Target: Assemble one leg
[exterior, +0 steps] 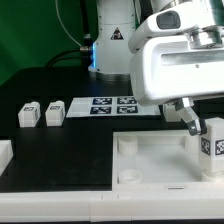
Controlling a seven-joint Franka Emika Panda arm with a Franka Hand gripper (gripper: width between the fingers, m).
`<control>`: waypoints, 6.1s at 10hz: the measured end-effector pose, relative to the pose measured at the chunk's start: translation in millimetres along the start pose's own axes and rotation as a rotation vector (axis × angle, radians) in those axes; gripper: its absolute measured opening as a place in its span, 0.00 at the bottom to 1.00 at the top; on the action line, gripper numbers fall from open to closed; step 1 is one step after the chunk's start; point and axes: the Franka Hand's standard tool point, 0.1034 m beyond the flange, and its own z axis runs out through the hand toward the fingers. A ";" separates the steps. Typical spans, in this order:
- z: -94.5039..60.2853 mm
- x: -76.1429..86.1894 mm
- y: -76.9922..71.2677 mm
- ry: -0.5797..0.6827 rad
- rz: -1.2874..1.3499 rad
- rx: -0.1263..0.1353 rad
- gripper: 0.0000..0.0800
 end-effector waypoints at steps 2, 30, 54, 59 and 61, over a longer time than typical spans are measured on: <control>0.2 -0.3 -0.1 -0.001 0.000 0.000 0.79; 9.4 -11.2 -15.7 -0.683 0.244 0.132 0.46; 16.9 7.0 -6.1 -0.540 0.305 0.117 0.81; 18.1 5.3 -7.3 -0.562 0.663 0.034 0.39; 18.7 3.7 -6.4 -0.569 0.881 -0.013 0.39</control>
Offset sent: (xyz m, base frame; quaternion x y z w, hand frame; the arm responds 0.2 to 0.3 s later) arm 0.0000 0.0000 0.0000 0.0000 0.0000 0.0000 1.0000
